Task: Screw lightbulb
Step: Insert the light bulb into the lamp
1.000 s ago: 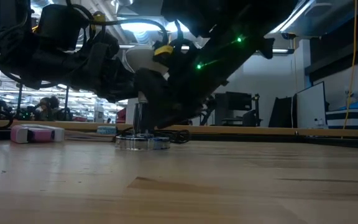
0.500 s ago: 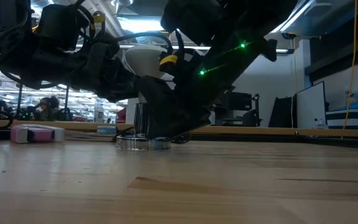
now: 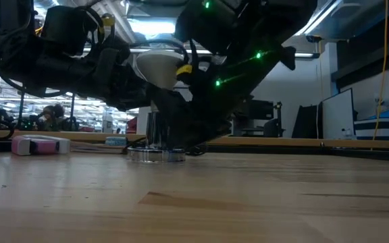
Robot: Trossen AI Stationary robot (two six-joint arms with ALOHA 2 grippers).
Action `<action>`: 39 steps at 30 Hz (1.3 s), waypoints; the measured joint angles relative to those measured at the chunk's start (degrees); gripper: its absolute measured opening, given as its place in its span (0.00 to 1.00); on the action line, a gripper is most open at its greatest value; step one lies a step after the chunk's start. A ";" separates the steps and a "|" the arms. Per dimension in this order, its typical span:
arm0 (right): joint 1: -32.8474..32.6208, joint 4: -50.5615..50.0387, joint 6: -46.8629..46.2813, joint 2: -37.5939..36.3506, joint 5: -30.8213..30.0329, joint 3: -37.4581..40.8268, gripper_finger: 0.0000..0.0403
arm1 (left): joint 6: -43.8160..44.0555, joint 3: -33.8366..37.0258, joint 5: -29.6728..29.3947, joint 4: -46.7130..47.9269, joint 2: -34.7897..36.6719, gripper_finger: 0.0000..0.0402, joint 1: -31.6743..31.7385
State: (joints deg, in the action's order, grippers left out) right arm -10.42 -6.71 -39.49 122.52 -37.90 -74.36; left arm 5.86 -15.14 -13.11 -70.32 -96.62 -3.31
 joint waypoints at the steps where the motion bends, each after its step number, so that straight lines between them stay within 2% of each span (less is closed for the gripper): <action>1: 0.20 -0.31 -0.06 0.00 -0.39 -0.01 0.56 | -0.01 0.00 0.01 0.00 0.00 0.39 -0.02; 5: 0.44 -1.18 -0.09 0.11 -3.44 0.02 0.56 | 0.09 -0.02 0.22 0.01 0.00 0.39 0.00; 12: 1.28 -0.80 3.02 -0.22 -2.60 0.09 0.56 | 0.12 -0.02 0.32 0.01 -0.02 0.39 0.00; 22: -2.70 -0.50 8.44 -5.65 -4.57 0.10 0.56 | 0.20 -0.11 0.90 0.01 -0.02 0.39 0.02; 29: -3.76 1.39 8.33 -5.18 1.22 0.14 0.56 | -0.37 -2.26 0.42 1.04 -0.10 0.39 0.02; 39: -3.86 1.37 11.44 -4.81 2.87 0.14 0.56 | -1.50 -3.58 0.25 4.34 0.02 0.39 0.02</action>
State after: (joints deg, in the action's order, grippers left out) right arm -14.28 -5.34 -28.05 117.71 -35.03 -74.22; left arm 4.36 -18.72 -12.86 -65.98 -96.60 -3.29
